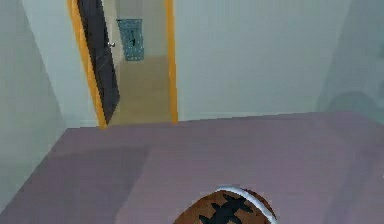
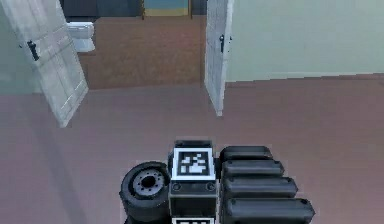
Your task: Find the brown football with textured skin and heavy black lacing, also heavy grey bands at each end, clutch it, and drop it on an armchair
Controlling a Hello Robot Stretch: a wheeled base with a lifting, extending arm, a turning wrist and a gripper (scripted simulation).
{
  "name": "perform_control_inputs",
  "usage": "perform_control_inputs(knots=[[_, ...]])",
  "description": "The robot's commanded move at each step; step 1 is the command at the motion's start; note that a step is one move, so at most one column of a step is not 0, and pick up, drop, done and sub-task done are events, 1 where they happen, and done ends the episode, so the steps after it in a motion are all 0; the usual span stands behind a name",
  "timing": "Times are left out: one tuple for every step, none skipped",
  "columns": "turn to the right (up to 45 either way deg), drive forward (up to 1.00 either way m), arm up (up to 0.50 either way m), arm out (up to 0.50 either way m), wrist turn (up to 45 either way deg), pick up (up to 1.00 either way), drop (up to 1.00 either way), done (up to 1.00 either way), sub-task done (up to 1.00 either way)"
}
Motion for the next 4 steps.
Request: perform_control_inputs(knots=[[-6.0, 0.00, 0.00, 0.00, 0.0, 0.00, 0.00, 0.00, 0.00], [0.0, 0.15, 0.00, 0.00, 0.0, 0.00, 0.00, 0.00, 0.00], [-45.0, 0.00, 0.00, 0.00, 0.0, 0.00, 0.00, 0.00, 0.00], [-45.0, 0.00, 0.00, 0.00, 0.0, 0.00, 0.00, 0.00, 0.00]])
